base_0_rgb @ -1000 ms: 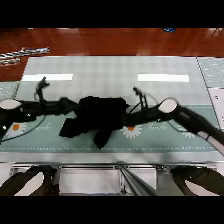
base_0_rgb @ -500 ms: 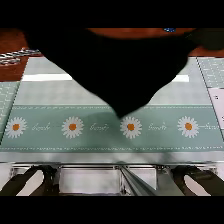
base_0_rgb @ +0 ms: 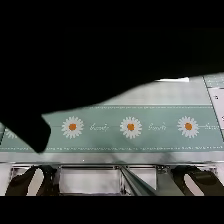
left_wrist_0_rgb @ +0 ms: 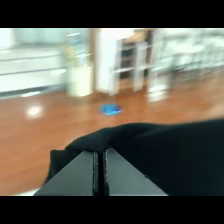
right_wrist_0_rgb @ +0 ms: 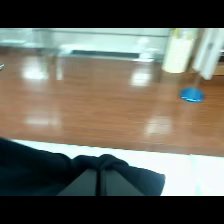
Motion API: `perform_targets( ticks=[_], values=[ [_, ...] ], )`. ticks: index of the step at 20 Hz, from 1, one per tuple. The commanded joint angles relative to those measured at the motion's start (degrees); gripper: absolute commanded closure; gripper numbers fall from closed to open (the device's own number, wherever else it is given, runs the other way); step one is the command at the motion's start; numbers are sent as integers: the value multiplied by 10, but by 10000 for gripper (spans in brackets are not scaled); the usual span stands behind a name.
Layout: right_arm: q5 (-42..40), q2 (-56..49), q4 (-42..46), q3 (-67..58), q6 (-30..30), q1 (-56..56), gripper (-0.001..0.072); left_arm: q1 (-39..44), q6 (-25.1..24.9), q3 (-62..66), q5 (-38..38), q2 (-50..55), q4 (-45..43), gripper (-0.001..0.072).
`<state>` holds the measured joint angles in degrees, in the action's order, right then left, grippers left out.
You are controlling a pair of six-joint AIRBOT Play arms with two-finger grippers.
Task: Fold the shirts.
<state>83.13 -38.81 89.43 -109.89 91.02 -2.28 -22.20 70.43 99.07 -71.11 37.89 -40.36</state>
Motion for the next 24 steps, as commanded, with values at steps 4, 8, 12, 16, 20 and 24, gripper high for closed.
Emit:
perform_targets(
  ticks=[4,8,12,16,20,24],
  values=[
    [38,21,40,63,12,1,695,102,72,-162,-81,-94,-141,682],
    [1,-22,20,182,12,1,695,125,85,-349,-99,-90,-137,682],
    [-59,-162,-40,229,-12,1,695,127,77,-577,71,-41,-91,682],
    [-125,-343,-83,208,-17,1,695,167,35,-632,258,118,-36,682],
    [-169,-487,-132,146,-4,1,694,224,31,-541,325,298,-35,682],
    [-195,-547,-138,133,51,8,552,247,33,-419,282,424,-36,314]
  ],
)
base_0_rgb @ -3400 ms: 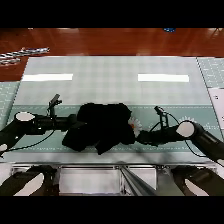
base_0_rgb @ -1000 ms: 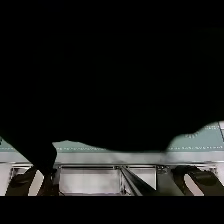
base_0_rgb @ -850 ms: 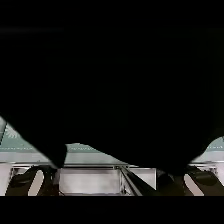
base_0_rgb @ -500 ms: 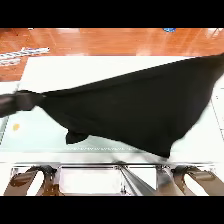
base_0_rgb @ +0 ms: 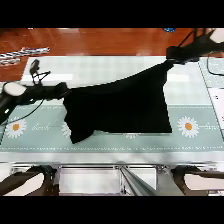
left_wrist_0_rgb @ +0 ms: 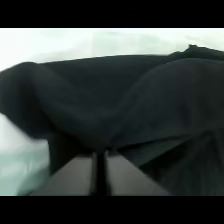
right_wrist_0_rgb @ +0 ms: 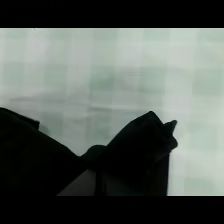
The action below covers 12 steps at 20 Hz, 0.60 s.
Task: Fold the shirts.
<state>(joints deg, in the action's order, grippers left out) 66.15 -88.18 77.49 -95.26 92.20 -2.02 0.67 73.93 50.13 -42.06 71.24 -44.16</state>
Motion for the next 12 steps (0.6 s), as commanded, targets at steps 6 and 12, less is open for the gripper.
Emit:
perform_targets(
  ticks=[6,12],
  values=[
    [137,-2,16,-14,6,136,301,-111,63,250,-331,116,-227,197],
    [83,170,-55,245,-43,331,302,-293,11,18,-364,2,-106,198]
  ],
)
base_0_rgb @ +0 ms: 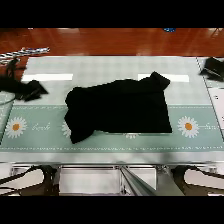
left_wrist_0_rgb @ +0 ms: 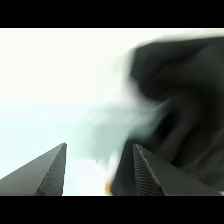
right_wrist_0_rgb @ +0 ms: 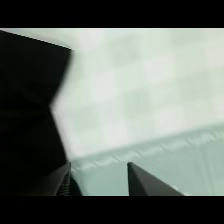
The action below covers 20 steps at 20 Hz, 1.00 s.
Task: Fold the shirts.
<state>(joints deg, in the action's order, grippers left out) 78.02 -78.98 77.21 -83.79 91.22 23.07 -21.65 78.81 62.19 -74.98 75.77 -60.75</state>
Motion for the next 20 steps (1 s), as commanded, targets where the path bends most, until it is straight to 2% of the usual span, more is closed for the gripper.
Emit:
perform_targets(
  ticks=[1,4,5,8,12,13,14,15,18,20],
  values=[
    [-60,109,-80,202,-55,99,302,-79,-71,-160,-35,-52,100,198],
    [-99,183,-153,377,-122,131,302,-71,-146,-278,-30,-54,191,198],
    [-106,201,-164,414,-134,133,302,-61,-154,-300,-22,-54,198,198],
    [-111,226,-184,471,-140,132,301,-8,-150,-333,38,-48,199,198],
    [-101,223,-170,490,-139,132,302,103,-157,-332,120,-33,235,201],
    [-96,223,-170,490,-139,132,302,128,-156,-329,141,-30,235,287],
    [-88,223,-167,490,-139,132,301,144,-156,-325,150,-30,235,647],
    [-79,222,-161,490,-139,132,302,152,-157,-321,151,-30,235,684],
    [-71,222,-155,515,-140,132,300,153,-157,-308,150,-30,235,683],
    [-79,222,-183,543,-145,132,300,153,-156,-308,150,-30,235,682]
  ],
)
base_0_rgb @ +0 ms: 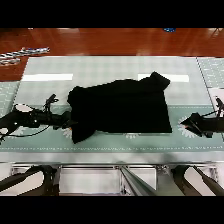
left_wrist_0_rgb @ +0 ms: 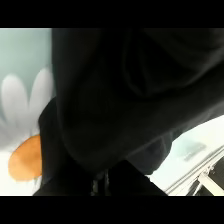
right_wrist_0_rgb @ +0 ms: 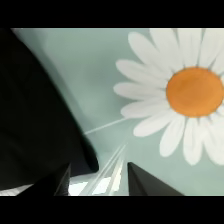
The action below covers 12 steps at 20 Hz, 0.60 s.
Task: Fold the shirts.
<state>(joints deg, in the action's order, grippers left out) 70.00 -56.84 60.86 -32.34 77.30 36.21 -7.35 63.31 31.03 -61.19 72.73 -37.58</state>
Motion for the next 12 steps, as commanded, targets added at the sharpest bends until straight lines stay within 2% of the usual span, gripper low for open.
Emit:
perform_targets(
  ticks=[1,8,12],
  values=[
    [-6,1,-33,39,-13,0,300,10,-1,4,12,1,3,682],
    [-33,-70,-51,45,-16,-68,300,10,-1,4,12,1,3,682],
    [-97,-123,-141,38,-20,-115,302,12,3,4,8,0,4,682]
  ],
)
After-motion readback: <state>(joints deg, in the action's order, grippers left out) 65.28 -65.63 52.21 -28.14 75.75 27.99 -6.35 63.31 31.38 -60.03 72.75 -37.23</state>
